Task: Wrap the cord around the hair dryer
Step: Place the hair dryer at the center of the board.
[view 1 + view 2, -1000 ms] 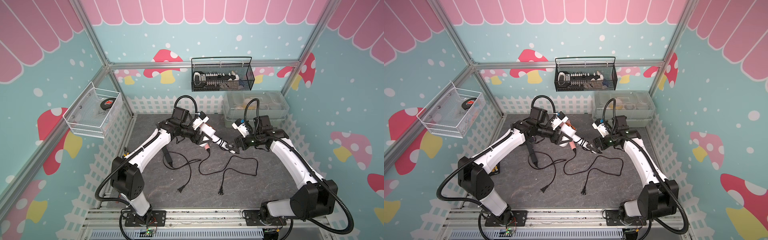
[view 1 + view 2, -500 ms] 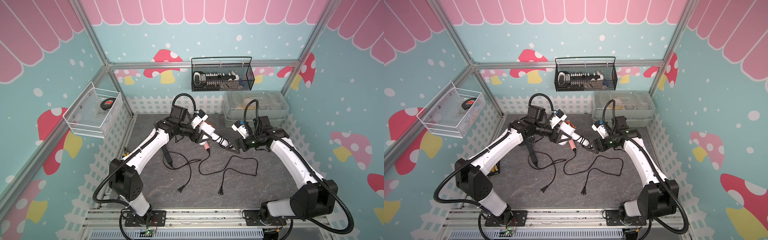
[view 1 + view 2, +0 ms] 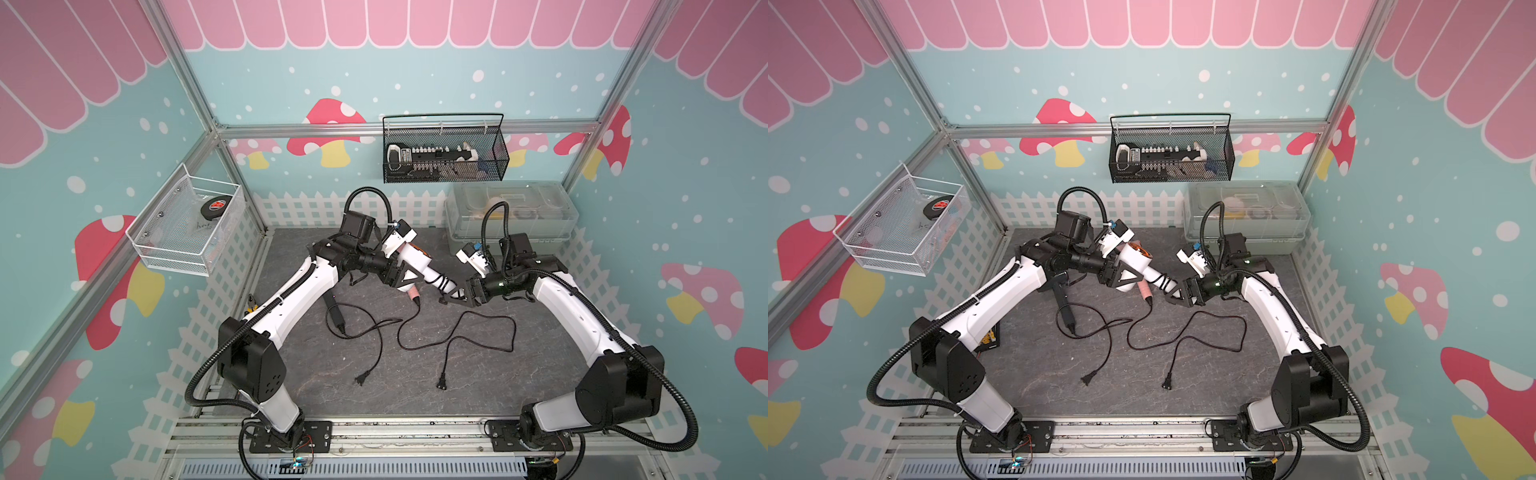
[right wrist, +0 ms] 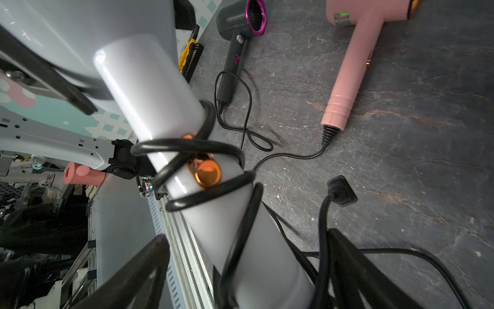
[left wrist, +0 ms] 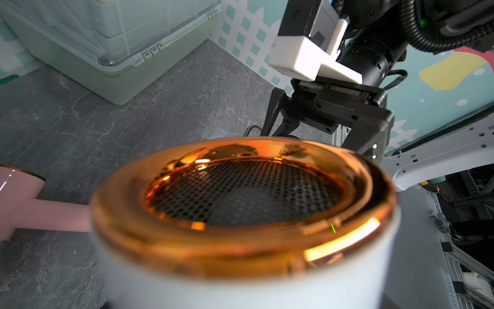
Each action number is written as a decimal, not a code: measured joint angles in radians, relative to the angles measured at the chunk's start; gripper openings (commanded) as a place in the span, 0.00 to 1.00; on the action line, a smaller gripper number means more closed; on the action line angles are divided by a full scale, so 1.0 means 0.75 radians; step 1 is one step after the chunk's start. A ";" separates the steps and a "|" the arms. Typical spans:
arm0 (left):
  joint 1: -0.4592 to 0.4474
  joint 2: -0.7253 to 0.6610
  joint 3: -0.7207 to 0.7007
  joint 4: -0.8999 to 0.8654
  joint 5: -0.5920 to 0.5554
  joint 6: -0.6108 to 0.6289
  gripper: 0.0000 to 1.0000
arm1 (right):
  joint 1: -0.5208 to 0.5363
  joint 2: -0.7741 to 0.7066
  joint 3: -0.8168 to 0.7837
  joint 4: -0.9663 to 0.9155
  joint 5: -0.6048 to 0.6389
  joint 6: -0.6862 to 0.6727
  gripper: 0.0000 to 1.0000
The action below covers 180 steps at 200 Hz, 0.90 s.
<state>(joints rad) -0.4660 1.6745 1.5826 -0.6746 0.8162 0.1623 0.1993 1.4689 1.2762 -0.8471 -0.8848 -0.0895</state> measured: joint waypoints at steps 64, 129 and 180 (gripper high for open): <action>-0.005 0.002 0.003 -0.050 0.028 0.008 0.00 | 0.092 0.095 0.016 0.040 -0.078 -0.039 0.69; 0.017 0.064 0.055 -0.044 0.052 -0.005 0.00 | 0.122 0.113 0.018 0.054 -0.162 -0.175 0.33; 0.022 0.113 0.094 -0.024 0.031 0.004 0.00 | 0.124 0.140 -0.006 0.121 -0.166 -0.142 0.00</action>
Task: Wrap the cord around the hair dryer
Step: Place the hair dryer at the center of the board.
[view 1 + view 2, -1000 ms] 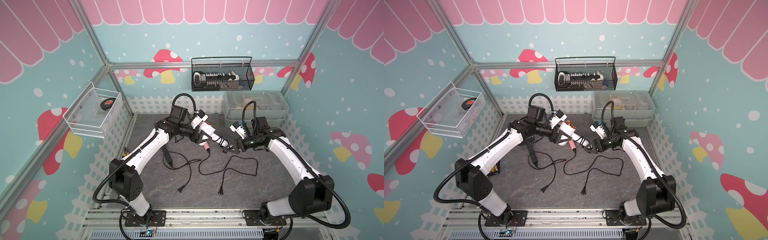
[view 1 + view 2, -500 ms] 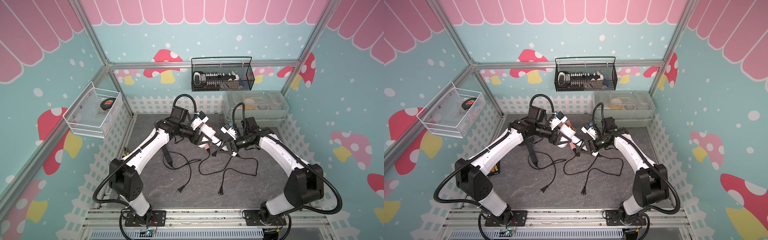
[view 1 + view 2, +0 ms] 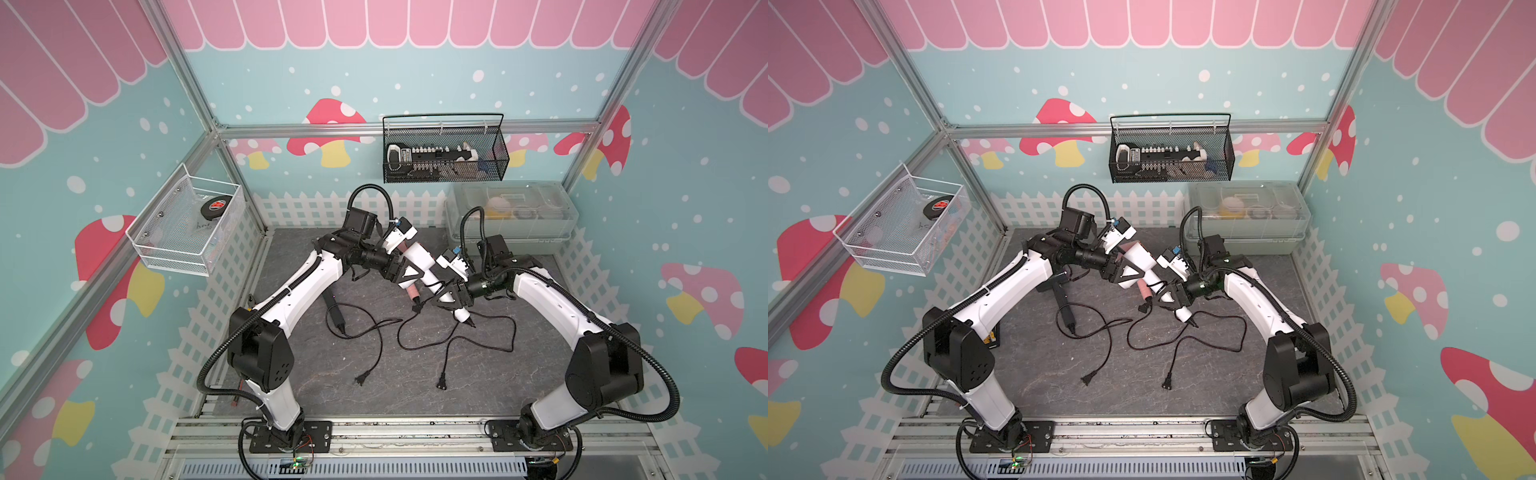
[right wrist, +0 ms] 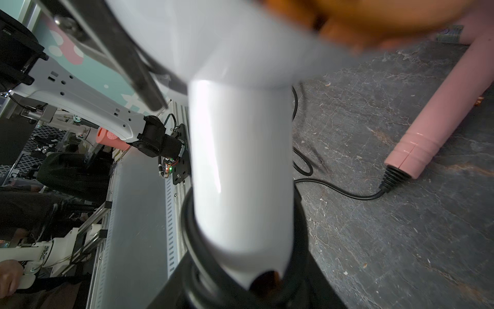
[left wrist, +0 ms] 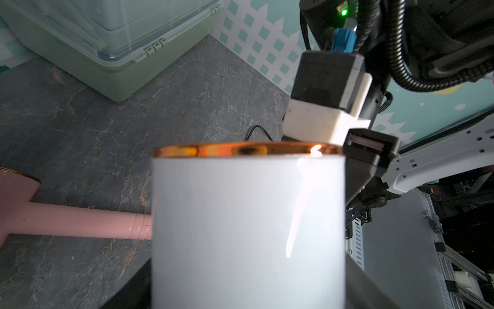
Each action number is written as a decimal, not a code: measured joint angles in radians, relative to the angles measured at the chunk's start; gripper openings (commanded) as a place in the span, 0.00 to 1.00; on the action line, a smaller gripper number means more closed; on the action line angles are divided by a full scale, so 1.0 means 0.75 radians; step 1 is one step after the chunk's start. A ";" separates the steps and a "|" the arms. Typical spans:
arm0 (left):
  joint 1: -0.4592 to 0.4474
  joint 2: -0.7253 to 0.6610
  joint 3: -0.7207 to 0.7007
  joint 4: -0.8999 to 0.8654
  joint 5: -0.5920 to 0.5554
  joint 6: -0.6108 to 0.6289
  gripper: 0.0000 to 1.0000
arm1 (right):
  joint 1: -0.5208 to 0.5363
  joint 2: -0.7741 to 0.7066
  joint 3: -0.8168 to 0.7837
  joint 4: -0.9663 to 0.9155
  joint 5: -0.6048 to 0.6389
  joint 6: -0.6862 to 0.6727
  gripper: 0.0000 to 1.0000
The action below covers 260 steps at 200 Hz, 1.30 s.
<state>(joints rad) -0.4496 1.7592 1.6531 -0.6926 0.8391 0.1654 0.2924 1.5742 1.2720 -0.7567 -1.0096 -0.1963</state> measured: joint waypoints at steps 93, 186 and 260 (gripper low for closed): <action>-0.030 0.105 0.092 0.126 -0.100 -0.081 0.99 | -0.124 -0.009 -0.242 0.433 -0.106 0.233 0.00; 0.024 -0.066 -0.075 0.492 -0.198 -0.259 0.99 | -0.240 0.499 -0.241 0.988 0.048 0.745 0.00; 0.023 -0.094 -0.191 0.532 -0.217 -0.283 0.99 | -0.227 0.648 0.013 0.920 0.321 0.902 0.00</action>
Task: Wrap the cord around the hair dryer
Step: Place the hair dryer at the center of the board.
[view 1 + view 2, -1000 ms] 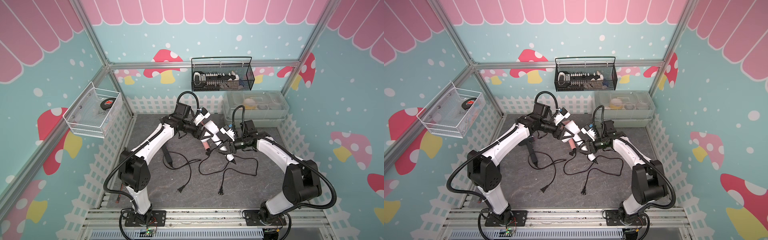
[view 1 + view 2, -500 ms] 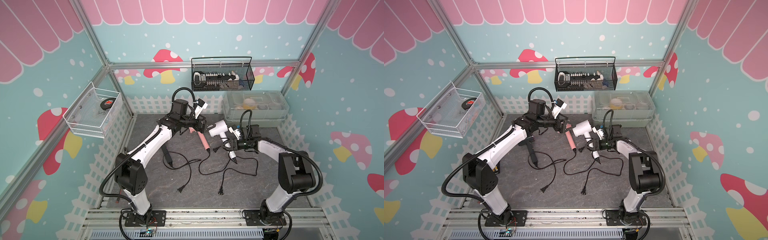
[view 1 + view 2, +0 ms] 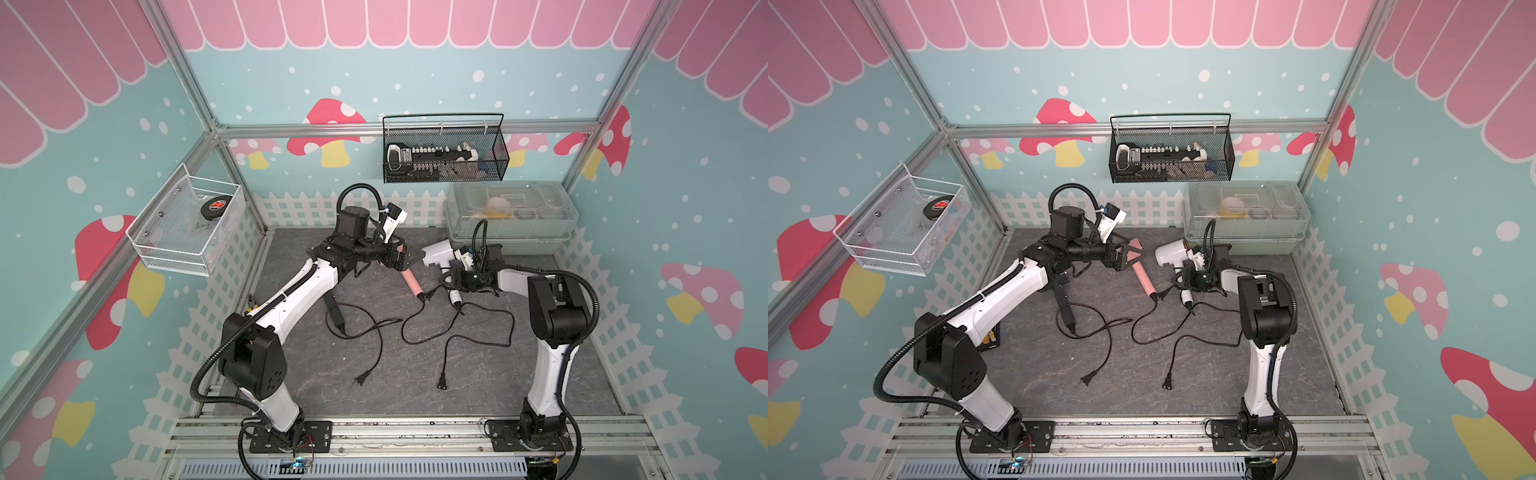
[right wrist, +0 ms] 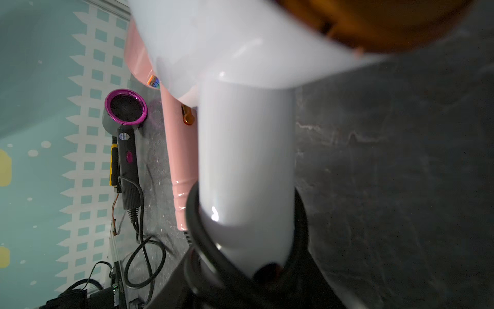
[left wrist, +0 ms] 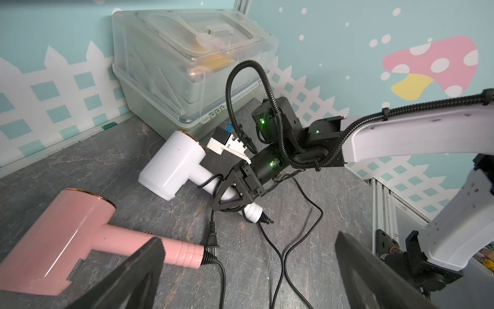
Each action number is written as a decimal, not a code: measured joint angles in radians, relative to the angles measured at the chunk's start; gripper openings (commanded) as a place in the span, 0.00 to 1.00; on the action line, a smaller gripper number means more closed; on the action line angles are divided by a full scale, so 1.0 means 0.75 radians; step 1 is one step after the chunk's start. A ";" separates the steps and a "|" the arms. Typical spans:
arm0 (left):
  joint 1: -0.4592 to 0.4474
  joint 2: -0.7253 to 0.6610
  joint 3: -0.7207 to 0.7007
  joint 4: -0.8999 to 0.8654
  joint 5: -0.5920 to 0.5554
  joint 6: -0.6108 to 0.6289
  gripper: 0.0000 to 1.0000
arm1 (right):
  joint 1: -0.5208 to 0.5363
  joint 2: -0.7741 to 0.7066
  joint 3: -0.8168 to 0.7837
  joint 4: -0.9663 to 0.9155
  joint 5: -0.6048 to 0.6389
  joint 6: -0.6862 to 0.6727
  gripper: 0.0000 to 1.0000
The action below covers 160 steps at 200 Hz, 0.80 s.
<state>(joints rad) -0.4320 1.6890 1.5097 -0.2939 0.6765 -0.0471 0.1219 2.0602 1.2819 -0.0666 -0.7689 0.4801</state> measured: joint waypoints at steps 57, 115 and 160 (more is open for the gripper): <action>0.000 -0.001 -0.025 0.042 -0.001 -0.005 0.99 | 0.055 0.093 0.184 -0.074 0.139 0.040 0.00; 0.000 -0.005 -0.071 0.044 -0.007 -0.004 0.99 | 0.080 0.191 0.263 -0.064 0.212 0.040 0.16; 0.004 -0.042 -0.083 0.044 -0.013 -0.003 0.99 | 0.091 0.168 0.197 0.031 0.248 0.070 0.62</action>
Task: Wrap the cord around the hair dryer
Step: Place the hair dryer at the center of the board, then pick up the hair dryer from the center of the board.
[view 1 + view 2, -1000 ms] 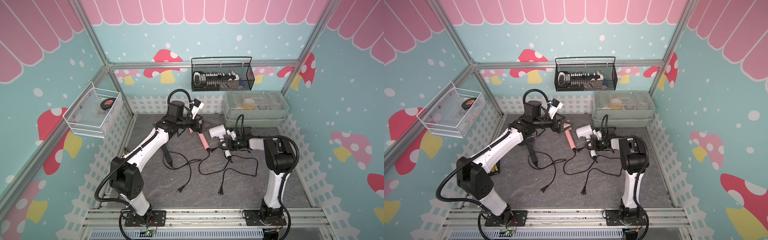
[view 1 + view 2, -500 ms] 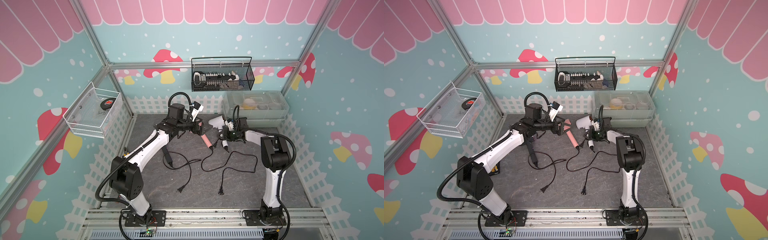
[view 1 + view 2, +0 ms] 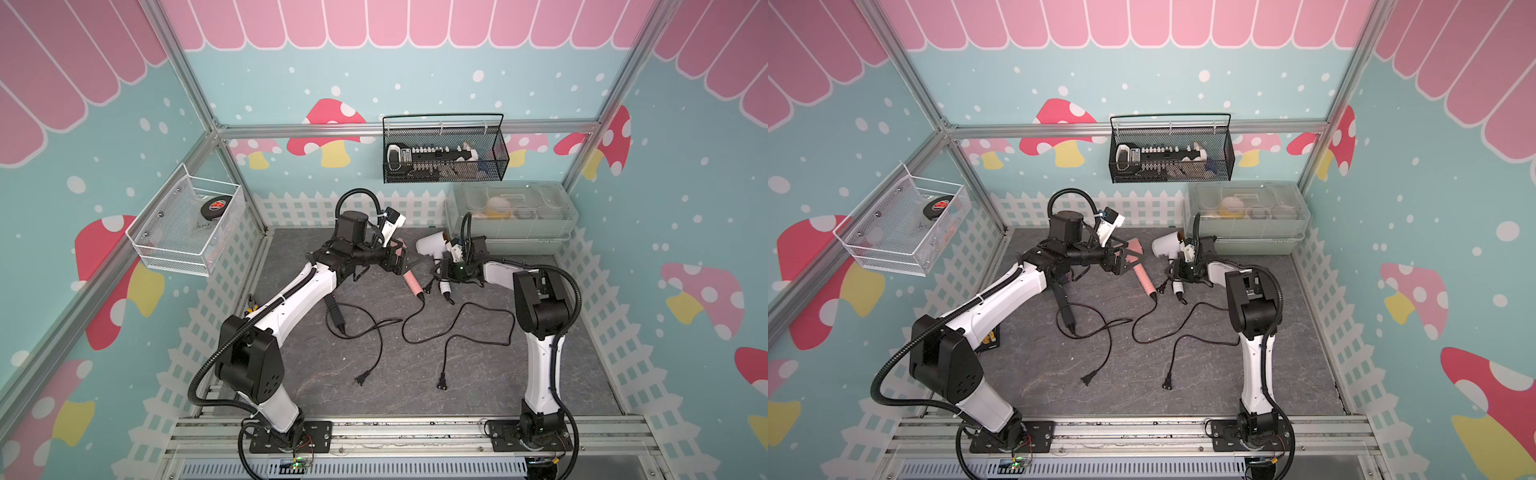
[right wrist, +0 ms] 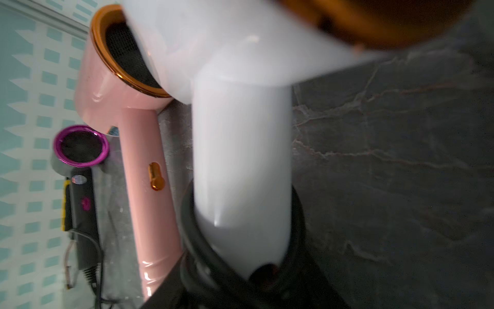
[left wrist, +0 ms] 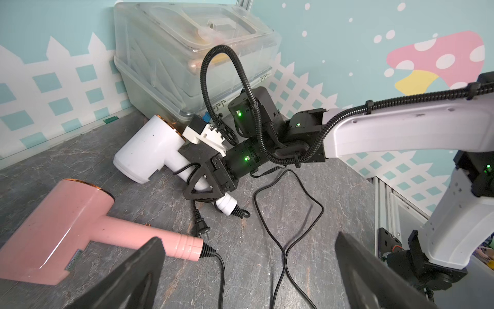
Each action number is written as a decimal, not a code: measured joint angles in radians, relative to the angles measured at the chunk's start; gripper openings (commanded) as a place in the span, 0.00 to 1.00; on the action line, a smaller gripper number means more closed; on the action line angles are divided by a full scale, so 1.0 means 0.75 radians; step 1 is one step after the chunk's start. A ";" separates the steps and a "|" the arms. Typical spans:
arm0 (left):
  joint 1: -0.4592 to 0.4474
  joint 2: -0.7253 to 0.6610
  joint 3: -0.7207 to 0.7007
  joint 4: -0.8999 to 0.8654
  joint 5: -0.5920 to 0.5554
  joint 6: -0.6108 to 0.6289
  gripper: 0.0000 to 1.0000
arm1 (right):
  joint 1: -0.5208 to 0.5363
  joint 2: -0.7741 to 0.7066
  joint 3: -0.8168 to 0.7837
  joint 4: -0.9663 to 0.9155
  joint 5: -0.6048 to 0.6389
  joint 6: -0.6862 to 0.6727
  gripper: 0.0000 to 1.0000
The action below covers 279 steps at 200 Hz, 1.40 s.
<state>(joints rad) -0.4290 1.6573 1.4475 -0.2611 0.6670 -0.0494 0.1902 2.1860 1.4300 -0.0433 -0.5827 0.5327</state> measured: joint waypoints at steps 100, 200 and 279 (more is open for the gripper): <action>0.005 -0.022 -0.030 0.001 -0.009 -0.001 0.99 | 0.002 -0.151 -0.152 0.013 0.141 -0.009 0.86; 0.013 -0.106 -0.191 0.047 -0.168 -0.080 0.99 | 0.013 -0.544 -0.344 -0.188 0.223 -0.101 0.99; 0.013 -0.279 -0.453 0.093 -0.402 -0.213 0.99 | 0.257 -0.560 -0.188 -0.377 0.247 -0.287 0.99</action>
<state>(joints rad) -0.4191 1.4483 1.1080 -0.1913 0.3653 -0.2092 0.3832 1.7660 1.2892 -0.3260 -0.3977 0.3176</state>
